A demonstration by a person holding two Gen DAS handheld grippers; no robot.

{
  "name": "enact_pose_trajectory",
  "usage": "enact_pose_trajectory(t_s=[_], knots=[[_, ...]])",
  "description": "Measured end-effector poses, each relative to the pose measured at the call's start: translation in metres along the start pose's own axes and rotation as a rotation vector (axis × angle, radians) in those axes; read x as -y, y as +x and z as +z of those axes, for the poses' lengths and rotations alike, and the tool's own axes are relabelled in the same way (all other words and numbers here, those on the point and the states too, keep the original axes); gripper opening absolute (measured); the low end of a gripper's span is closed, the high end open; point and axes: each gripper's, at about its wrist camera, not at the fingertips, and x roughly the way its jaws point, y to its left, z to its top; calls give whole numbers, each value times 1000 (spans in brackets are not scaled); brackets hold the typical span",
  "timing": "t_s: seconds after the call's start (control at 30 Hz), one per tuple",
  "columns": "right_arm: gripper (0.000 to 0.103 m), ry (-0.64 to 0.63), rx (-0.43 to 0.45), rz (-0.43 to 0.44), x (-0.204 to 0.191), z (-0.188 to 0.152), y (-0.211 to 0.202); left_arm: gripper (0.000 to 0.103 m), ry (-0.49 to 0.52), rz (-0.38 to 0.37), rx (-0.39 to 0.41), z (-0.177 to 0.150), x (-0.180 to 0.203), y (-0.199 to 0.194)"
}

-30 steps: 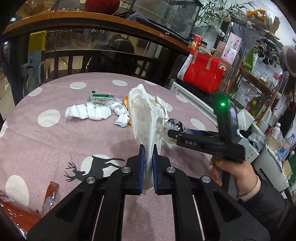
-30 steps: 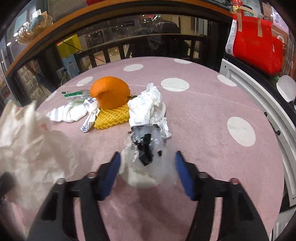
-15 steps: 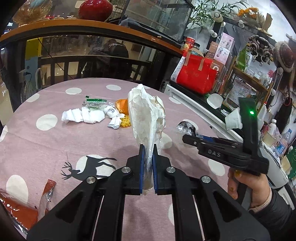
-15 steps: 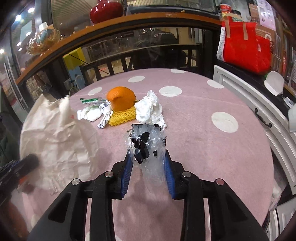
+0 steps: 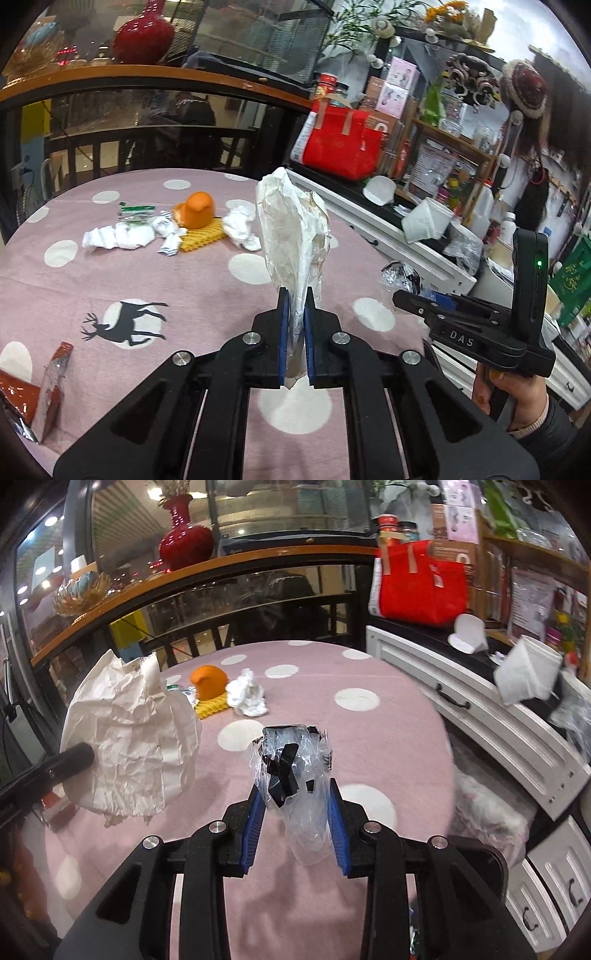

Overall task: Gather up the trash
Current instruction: 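Carry the white paper and clear plastic bag over the black bin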

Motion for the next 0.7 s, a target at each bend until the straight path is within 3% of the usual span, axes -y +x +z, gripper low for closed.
enact_pose_trajectory(t_s=[0.7], knots=[[33, 205, 22, -236, 99, -78, -86, 8, 171, -216, -68, -21, 116, 18]])
